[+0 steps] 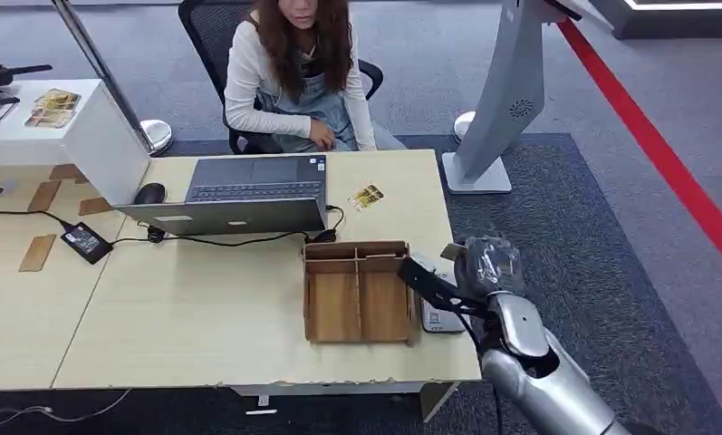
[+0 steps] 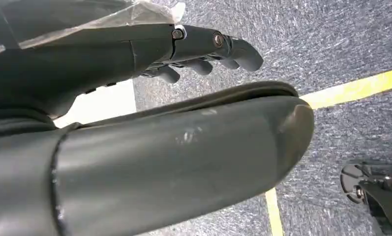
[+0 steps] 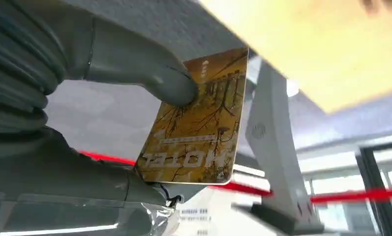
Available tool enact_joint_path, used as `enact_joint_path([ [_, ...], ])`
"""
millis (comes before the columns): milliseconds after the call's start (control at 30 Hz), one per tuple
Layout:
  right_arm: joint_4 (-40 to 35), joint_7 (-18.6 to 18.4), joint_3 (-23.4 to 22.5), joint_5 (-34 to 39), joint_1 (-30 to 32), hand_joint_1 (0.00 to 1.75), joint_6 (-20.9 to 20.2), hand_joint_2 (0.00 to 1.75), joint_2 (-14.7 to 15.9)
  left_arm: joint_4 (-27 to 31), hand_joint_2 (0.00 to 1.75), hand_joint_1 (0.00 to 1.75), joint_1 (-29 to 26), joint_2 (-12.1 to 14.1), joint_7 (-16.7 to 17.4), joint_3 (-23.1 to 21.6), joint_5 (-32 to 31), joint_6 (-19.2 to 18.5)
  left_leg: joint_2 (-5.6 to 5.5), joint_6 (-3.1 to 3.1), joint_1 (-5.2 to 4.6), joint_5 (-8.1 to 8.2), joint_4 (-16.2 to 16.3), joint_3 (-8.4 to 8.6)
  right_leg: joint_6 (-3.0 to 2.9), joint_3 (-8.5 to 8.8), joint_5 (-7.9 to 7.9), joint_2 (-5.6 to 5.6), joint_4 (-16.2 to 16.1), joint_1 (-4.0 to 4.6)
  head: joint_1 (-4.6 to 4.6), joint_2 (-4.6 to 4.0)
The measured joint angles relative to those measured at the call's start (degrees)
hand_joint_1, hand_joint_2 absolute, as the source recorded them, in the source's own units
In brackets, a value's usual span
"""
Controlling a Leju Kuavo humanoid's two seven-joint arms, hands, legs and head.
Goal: Pass the card to the sensor for recognition and then transmit it.
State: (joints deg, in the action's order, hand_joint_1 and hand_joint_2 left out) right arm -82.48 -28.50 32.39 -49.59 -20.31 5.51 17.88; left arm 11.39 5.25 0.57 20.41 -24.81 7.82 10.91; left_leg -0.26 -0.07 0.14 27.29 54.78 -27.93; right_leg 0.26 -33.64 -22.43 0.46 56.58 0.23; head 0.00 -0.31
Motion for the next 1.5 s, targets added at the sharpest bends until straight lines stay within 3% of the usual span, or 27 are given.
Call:
enact_joint_path([
  [300, -5.9, 1.6, -1.1, -0.9, -7.7, 1.75, -0.2, 1.75, 0.3, 0.0, 0.0, 0.0, 0.1, 0.0, -1.2, 0.0, -0.9, -0.6, 0.0, -0.01, 0.01, -0.01, 0.0, -0.01, -0.03, 0.0, 0.02, 0.01, 0.0, 0.02, 0.0, -0.02],
  [500, -3.8, 6.1, 0.2, 4.5, -16.3, 1.75, 1.4, 1.75, -3.4, 0.0, 0.0, 0.0, 0.2, 0.0, -3.3, -0.1, -1.9, -1.2, 0.0, -0.09, 0.02, -0.07, 0.0, -0.06, -0.06, -0.03, 0.04, -0.01, 0.0, 0.03, 0.0, 0.0],
  [633, 1.3, 9.0, 1.6, 6.6, -22.1, 1.75, 4.6, 1.75, -7.0, 0.0, 0.0, 0.0, 0.2, 0.0, -4.3, -0.2, -2.3, -1.5, -0.03, -0.14, 0.06, -0.13, 0.0, -0.14, -0.07, -0.07, 0.05, -0.04, 0.1, 0.04, 0.02, -0.02],
  [767, 13.5, 13.7, 4.0, 8.6, -30.0, 1.75, 8.9, 1.75, -13.2, 0.0, 0.0, 0.0, 0.5, 0.1, -4.8, -0.3, -2.8, -1.9, 0.0, -0.2, 0.06, -0.17, 0.0, -0.21, -0.2, -0.23, 0.13, -0.01, 0.2, 0.08, -0.04, 0.0],
  [1000, 26.3, 17.6, 5.7, 12.8, -35.2, 1.75, 11.7, 1.75, -20.9, 0.0, 0.0, 0.0, 0.4, 0.3, -5.4, -0.5, -2.9, -1.9, -0.13, -0.29, 0.06, -0.26, 0.0, -0.39, -0.22, -0.36, 0.14, -0.17, 0.2, 0.16, -0.09, 0.0],
  [1233, 34.4, 19.4, 6.4, 14.7, -38.3, 1.75, 12.6, 1.75, -25.5, 0.0, 0.0, 0.0, 0.3, 0.3, -5.4, -0.5, -2.6, -1.7, -0.11, -0.29, 0.05, -0.26, 0.0, -0.39, -0.23, -0.41, 0.14, -0.17, 0.2, 0.16, -0.04, -0.02],
  [1500, 39.3, 19.9, 7.1, 14.9, -39.5, 1.75, 12.7, 1.75, -28.3, 0.0, 0.0, 0.0, -0.1, 0.3, -5.4, -0.5, -1.3, -1.7, -0.08, -0.3, 0.04, -0.27, 0.0, -0.36, -0.25, -0.42, 0.16, -0.16, 0.2, 0.17, -0.07, 0.0],
])
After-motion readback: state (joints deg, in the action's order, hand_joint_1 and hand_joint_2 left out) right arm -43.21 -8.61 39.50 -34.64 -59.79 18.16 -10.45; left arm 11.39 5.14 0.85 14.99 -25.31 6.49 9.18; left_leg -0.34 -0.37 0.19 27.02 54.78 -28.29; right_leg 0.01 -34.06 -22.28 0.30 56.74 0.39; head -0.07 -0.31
